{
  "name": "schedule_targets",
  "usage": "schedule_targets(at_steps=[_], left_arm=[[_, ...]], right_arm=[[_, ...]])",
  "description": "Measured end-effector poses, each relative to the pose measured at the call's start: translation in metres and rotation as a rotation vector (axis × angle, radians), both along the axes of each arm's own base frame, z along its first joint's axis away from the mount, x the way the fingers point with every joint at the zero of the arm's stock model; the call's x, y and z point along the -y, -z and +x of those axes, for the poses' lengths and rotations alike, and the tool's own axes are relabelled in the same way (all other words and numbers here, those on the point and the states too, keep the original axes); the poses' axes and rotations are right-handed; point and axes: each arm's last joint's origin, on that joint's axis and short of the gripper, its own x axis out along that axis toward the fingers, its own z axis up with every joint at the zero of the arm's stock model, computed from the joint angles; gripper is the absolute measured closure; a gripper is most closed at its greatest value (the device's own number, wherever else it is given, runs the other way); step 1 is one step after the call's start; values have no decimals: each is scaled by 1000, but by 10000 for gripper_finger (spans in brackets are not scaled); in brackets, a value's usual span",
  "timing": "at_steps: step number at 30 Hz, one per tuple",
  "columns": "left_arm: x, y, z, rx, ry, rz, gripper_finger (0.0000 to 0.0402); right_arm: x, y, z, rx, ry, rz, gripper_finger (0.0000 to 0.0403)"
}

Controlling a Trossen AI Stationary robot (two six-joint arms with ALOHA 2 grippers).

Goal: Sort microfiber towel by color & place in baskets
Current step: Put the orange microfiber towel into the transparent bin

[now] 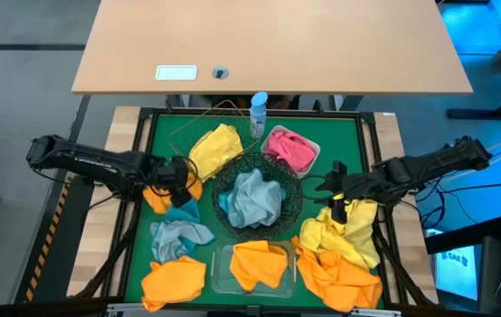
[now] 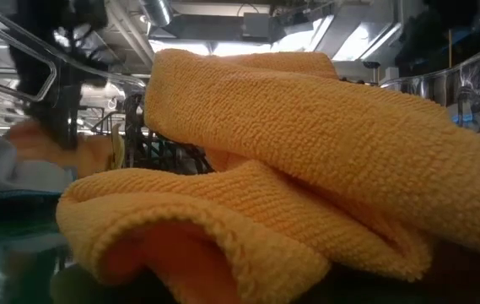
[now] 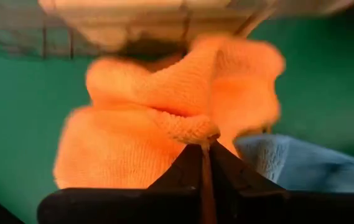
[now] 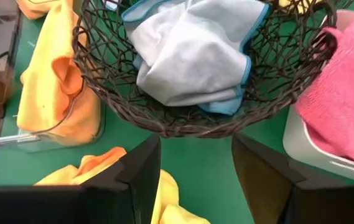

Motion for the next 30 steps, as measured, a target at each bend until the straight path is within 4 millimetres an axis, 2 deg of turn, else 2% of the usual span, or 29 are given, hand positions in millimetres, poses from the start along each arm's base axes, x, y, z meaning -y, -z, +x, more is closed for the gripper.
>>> schedule_targets(at_steps=[4,10,16,24,30], left_arm=[[2,-37,9,72,64,-23,396],[5,-94,21,256,161,-60,398],[6,-138,30,500,179,-69,398],[10,-165,47,805,259,-137,398],[24,-180,61,1003,373,-179,398]], right_arm=[[0,10,0,-1,10,10,207],[0,12,0,1,16,8,207],[0,11,1,21,21,4,207],[0,11,1,20,21,4,207],[0,10,2,30,22,7,207]])
